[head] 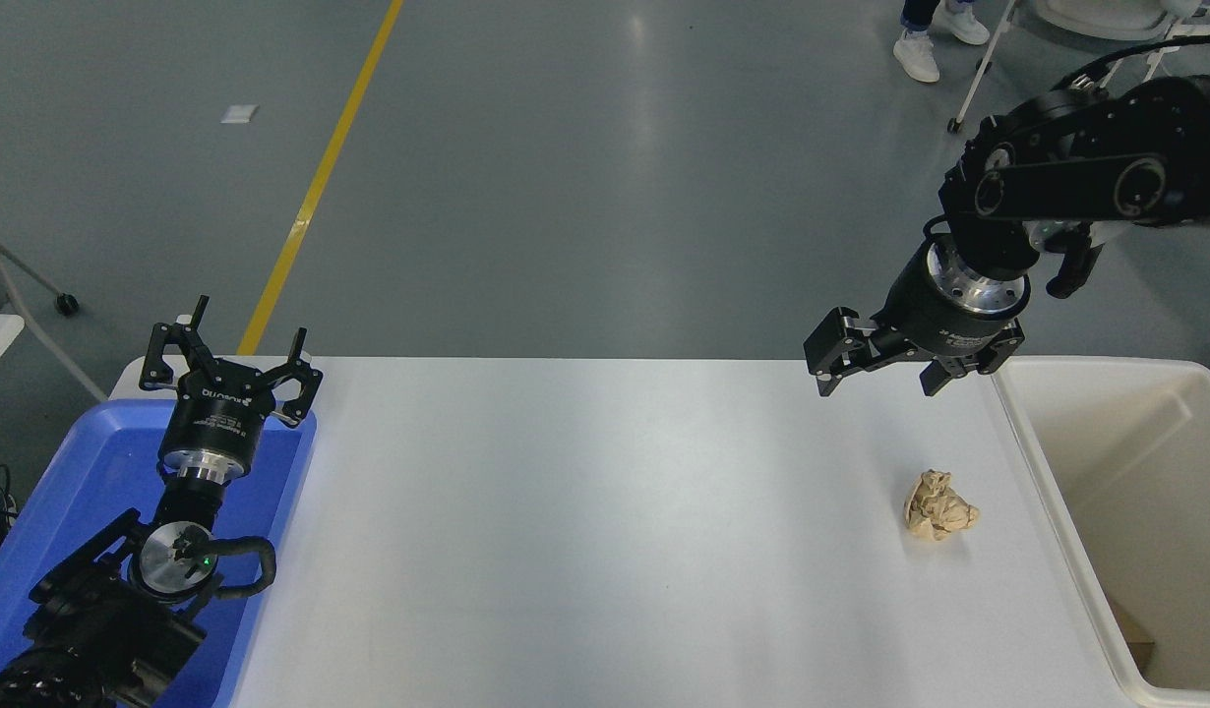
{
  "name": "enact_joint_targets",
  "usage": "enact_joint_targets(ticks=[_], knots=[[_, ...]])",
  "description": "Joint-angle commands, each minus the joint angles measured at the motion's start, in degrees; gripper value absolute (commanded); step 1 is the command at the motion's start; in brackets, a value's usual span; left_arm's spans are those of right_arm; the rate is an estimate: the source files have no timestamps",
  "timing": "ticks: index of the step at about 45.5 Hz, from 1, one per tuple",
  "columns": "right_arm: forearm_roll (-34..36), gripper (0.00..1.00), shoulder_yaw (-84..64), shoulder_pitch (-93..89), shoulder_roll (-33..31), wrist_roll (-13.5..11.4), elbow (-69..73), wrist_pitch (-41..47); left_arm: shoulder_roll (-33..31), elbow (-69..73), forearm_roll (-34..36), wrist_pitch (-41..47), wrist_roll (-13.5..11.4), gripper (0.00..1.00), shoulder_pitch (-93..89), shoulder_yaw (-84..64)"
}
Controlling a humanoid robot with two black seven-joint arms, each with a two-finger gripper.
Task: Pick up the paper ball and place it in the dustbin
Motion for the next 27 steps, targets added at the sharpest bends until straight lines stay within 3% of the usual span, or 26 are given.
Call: enact_joint_targets(ticks=[1,9,27], knots=[[-6.36,1.0,4.62,-13.77,-5.97,0.13,-9.18,-2.52,0.0,-0.01,0.06,0.06,0.01,1.0,0.0,0.0],[-9.17,1.0,8.85,-23.26,-7.91,0.13,-12.79,-5.32,0.0,-0.01,-0.02,-0.03,0.01,1.0,0.0,0.0],[-13.21,1.0,14.03,-43.31,-3.78,0.04,-26.94,-16.67,0.0,-0.01,0.06,-0.03,0.01,1.0,0.0,0.0]])
